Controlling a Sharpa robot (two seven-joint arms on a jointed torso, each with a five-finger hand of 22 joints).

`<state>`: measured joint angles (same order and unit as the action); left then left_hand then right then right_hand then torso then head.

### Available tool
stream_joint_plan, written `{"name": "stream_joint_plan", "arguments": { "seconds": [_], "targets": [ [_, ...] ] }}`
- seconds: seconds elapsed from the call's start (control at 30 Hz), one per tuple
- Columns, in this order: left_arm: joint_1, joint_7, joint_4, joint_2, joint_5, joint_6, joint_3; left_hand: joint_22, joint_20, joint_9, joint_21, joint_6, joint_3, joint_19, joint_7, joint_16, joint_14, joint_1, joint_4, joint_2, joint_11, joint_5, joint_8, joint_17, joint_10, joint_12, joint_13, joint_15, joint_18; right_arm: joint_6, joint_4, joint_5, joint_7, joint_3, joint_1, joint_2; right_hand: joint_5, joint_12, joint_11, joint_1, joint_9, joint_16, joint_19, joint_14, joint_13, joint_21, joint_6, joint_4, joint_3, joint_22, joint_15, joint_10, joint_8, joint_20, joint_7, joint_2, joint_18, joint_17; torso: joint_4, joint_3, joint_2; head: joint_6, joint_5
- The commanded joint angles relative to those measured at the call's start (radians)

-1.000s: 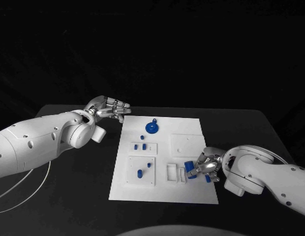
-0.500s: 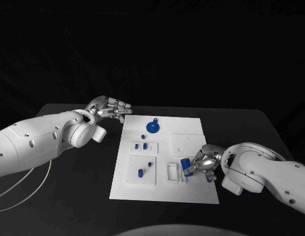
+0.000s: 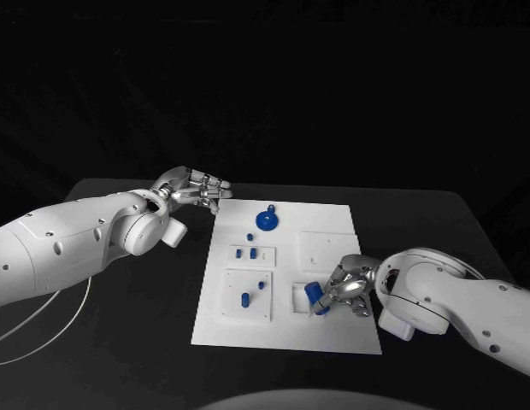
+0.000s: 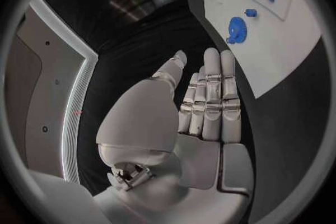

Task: Assemble the parts on the task board

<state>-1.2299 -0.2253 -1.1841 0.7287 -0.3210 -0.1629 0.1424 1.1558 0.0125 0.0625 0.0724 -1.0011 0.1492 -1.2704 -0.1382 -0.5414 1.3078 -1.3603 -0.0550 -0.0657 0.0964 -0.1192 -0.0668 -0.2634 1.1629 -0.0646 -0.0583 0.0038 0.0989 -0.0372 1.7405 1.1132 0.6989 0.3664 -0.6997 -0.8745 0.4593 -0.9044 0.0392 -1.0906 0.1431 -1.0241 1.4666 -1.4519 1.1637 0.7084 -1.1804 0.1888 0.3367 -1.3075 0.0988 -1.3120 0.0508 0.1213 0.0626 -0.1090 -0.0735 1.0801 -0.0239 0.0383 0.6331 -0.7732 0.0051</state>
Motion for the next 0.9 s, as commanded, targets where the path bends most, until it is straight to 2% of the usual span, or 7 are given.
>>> {"name": "stream_joint_plan", "arguments": {
  "seconds": [0.03, 0.33, 0.7, 0.73, 0.8, 0.87, 0.9],
  "targets": [
    [0.000, 0.001, -0.002, -0.003, -0.006, 0.021, 0.000, -0.001, -0.002, 0.000, 0.001, 0.005, -0.006, -0.007, 0.001, 0.006, 0.003, 0.001, -0.001, 0.003, -0.001, 0.003, 0.003, 0.001, -0.009, 0.003, -0.001, 0.005, -0.003, -0.030, -0.006, 0.031, 0.025, -0.003, -0.003, 0.012, -0.011, 0.003, 0.004, -0.017, 0.008, 0.005, 0.048, -0.003, -0.002, -0.003, -0.009, -0.018, -0.017, -0.078, 0.002, -0.007, 0.012, 0.001, -0.009, 0.016, 0.008, 0.002, 0.0010, 0.0000, 0.000, -0.002, 0.003],
    [0.000, 0.005, -0.001, -0.004, -0.008, 0.028, 0.000, -0.003, -0.003, 0.000, 0.001, 0.007, -0.009, -0.007, 0.000, 0.006, 0.003, 0.001, 0.001, 0.005, 0.000, 0.003, 0.003, 0.001, -0.013, 0.003, -0.002, 0.006, -0.002, -0.006, -0.031, 0.045, 0.026, -0.016, -0.013, 0.043, -0.080, 0.000, 0.004, -0.007, 0.007, 0.005, 0.050, -0.003, -0.004, -0.002, -0.011, -0.117, -0.047, -0.079, 0.002, -0.013, 0.013, 0.001, -0.014, 0.003, 0.008, 0.002, 0.0008, -0.0005, 0.001, -0.003, 0.008],
    [0.000, 0.011, -0.001, -0.004, -0.013, 0.038, 0.000, -0.005, -0.004, 0.000, 0.001, 0.006, -0.013, -0.007, -0.001, 0.006, 0.003, 0.001, 0.002, 0.007, 0.002, 0.003, 0.002, 0.002, -0.018, 0.003, -0.002, 0.007, -0.002, -0.029, -0.040, 0.046, 0.027, -0.037, -0.029, 0.055, -0.097, 0.006, 0.000, -0.021, 0.006, 0.010, 0.050, -0.003, -0.011, -0.010, -0.005, -0.210, -0.151, -0.077, -0.001, -0.011, 0.013, -0.001, -0.011, -0.022, 0.006, -0.001, 0.0026, -0.0006, 0.000, -0.007, 0.011],
    [0.000, 0.012, -0.001, -0.004, -0.014, 0.039, 0.000, -0.005, -0.004, 0.000, 0.001, 0.006, -0.013, -0.007, -0.001, 0.006, 0.003, 0.001, 0.002, 0.007, 0.002, 0.003, 0.002, 0.002, -0.018, 0.003, -0.002, 0.007, -0.002, -0.028, -0.040, 0.046, 0.027, -0.038, -0.029, 0.056, -0.145, 0.007, -0.002, -0.012, 0.007, 0.010, 0.050, -0.003, -0.012, -0.011, -0.004, -0.225, -0.174, -0.077, -0.002, -0.011, 0.013, -0.002, -0.010, -0.025, 0.006, -0.001, 0.0021, -0.0011, 0.000, -0.007, 0.011],
    [0.000, 0.012, -0.001, -0.004, -0.016, 0.040, 0.000, -0.006, -0.004, 0.000, 0.001, 0.006, -0.014, -0.007, -0.001, 0.007, 0.003, 0.000, 0.002, 0.008, 0.002, 0.003, 0.003, 0.002, -0.020, 0.003, -0.002, 0.007, -0.002, -0.026, -0.039, 0.045, 0.027, -0.038, -0.029, 0.057, -0.293, 0.007, -0.004, -0.007, 0.010, 0.012, 0.050, -0.003, -0.013, -0.012, -0.001, -0.276, -0.214, -0.077, -0.003, -0.010, 0.013, -0.003, -0.009, -0.032, 0.005, -0.003, 0.0018, -0.0011, 0.000, -0.007, 0.011],
    [0.000, 0.013, -0.001, -0.004, -0.017, 0.041, 0.000, -0.006, -0.004, 0.000, 0.001, 0.006, -0.014, -0.007, -0.001, 0.007, 0.003, 0.000, 0.002, 0.008, 0.002, 0.003, 0.003, 0.002, -0.020, 0.003, -0.002, 0.007, -0.002, -0.024, -0.038, 0.043, 0.026, -0.039, -0.030, 0.058, -0.322, 0.008, -0.005, -0.038, 0.019, 0.013, 0.050, -0.003, -0.015, -0.012, 0.003, -0.360, -0.258, -0.077, -0.003, -0.009, 0.014, -0.005, -0.009, -0.045, 0.003, -0.003, 0.0019, -0.0014, 0.000, -0.008, 0.011],
    [0.000, 0.014, 0.000, -0.004, -0.018, 0.042, 0.000, -0.006, -0.004, 0.000, 0.001, 0.006, -0.014, -0.007, -0.001, 0.007, 0.003, 0.000, 0.002, 0.008, 0.002, 0.003, 0.003, 0.002, -0.020, 0.003, -0.002, 0.007, -0.002, -0.023, -0.037, 0.042, 0.026, -0.039, -0.030, 0.058, -0.326, 0.007, -0.005, -0.046, 0.022, 0.013, 0.050, -0.003, -0.015, -0.012, 0.004, -0.382, -0.270, -0.077, -0.004, -0.009, 0.014, -0.005, -0.009, -0.049, 0.003, -0.003, 0.0021, -0.0014, 0.000, -0.008, 0.010]
  ]
}}
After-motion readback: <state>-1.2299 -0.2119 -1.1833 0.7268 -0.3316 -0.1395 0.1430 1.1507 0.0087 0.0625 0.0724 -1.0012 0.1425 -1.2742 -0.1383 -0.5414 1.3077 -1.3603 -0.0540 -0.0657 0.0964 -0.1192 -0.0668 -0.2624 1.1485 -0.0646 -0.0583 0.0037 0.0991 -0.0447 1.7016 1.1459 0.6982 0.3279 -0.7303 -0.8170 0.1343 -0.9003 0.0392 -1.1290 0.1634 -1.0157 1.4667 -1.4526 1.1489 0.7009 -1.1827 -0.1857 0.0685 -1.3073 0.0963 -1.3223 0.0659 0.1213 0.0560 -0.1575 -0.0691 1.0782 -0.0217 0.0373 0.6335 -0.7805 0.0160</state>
